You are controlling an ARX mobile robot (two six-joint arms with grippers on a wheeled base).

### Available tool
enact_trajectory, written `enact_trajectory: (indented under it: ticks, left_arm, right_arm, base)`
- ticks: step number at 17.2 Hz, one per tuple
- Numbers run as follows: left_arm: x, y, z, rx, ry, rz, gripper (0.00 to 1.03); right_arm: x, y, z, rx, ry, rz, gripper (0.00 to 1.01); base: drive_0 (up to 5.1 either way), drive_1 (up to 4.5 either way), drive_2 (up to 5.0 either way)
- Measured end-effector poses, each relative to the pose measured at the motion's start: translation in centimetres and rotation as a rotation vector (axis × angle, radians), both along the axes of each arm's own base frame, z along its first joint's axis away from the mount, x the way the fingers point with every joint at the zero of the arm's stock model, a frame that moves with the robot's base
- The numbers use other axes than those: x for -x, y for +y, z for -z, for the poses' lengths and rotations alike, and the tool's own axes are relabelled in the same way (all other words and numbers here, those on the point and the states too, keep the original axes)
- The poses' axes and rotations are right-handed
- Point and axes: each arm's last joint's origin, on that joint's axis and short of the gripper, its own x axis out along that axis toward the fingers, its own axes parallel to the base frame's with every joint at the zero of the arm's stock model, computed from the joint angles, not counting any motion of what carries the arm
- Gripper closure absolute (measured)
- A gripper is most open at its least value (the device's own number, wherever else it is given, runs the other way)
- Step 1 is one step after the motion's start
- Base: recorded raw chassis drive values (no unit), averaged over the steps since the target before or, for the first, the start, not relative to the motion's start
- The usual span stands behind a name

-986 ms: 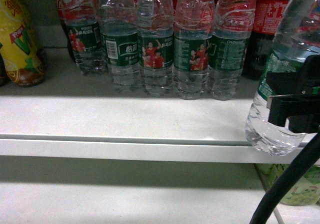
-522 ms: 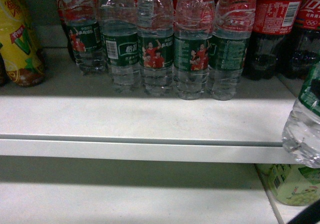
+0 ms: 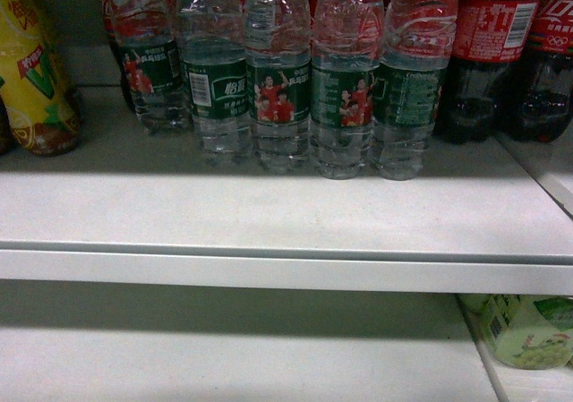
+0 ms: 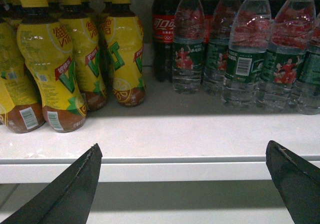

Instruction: Move water from second to third shelf

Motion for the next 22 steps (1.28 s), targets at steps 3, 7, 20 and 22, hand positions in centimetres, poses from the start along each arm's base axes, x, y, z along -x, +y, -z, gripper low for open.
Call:
enact_trajectory:
  ticks: [3,7,20,22]
  left_arm:
    - [0.0,0.0,0.0,0.0,0.0,0.0,0.05]
    - [0.0,0.0,0.0,0.0,0.0,0.0,0.05]
    - [0.0,0.0,0.0,0.0,0.0,0.0,0.05]
    - [0.0,0.0,0.0,0.0,0.0,0.0,0.05]
  right_arm:
    - [0.6,-0.6,-0.5,-0.006,-0.017,0.008,0.61]
    - [1.4,-1.3,-1.0,-0.013,-0.028,0.021,0.61]
    - [3.3,-2.1,-1.8,-0.021,-0.063,0.029,0.61]
    - [3.3,-2.1,-1.8,-0.021,-0.063,0.029,0.61]
  base:
    - [0.0,0.0,0.0]
    - [0.0,0.0,0.0]
    - [0.0,0.0,0.0]
    - [0.0,0.0,0.0]
